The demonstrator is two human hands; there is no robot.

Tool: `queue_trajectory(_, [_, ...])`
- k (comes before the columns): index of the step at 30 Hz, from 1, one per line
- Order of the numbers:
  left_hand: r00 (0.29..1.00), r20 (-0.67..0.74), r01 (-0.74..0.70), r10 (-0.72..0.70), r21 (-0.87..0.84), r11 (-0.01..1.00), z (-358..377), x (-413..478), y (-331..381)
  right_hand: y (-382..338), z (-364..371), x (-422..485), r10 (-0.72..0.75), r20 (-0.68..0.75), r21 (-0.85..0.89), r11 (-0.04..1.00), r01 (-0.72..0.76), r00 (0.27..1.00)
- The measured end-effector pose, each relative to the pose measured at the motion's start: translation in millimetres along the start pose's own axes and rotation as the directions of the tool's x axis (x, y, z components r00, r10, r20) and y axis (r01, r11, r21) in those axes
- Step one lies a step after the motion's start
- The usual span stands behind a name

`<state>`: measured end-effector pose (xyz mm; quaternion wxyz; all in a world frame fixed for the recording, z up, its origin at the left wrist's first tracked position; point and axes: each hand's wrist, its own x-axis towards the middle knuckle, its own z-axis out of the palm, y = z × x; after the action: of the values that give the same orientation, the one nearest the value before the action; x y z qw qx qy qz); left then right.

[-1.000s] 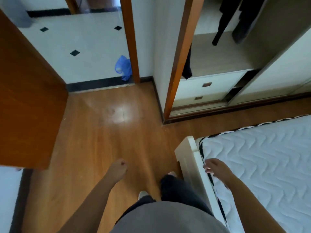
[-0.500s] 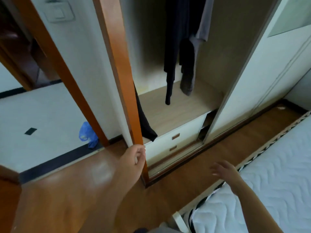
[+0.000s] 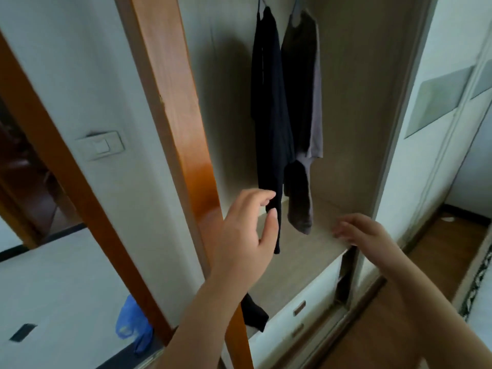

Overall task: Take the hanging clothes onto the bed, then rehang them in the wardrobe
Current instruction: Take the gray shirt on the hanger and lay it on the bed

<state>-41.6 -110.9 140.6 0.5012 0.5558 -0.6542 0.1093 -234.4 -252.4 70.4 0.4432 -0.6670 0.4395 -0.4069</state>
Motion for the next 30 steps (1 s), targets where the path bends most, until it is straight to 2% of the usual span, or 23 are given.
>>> queue_trajectory(4, [0.997, -0.082, 0.001, -0.009, -0.103, 0.995, 20.5, 35.3, -14.2, -35.0, -13.6, 22.3, -0.091, -0.105, 0.028, 0.995, 0.095, 0.99])
queue_trajectory(10, [0.984, -0.172, 0.025, -0.051, -0.151, 0.988, 47.1, 84.4, -29.6, -88.8, -32.3, 73.3, -0.231, -0.108, -0.149, 0.965, 0.214, 0.967])
queue_trajectory(18, [0.962, -0.249, 0.088, -0.113, -0.11, 0.99, 82.2, 154.2, -47.5, -128.2, -30.0, 181.9, -0.408, -0.063, -0.218, 0.896, 0.386, 0.911])
queue_trajectory(24, [0.939, -0.337, 0.05, -0.07, -0.068, 0.996, 108.5, 230.4, -46.7, -158.2, -54.0, 260.7, -0.498, -0.12, -0.253, 0.852, 0.458, 0.859])
queue_trajectory(30, [0.919, -0.388, 0.094, -0.072, 0.039, 0.995, 124.1, 292.1, -67.3, -197.7, -61.3, 326.6, -0.567, -0.175, -0.234, 0.818, 0.526, 0.805])
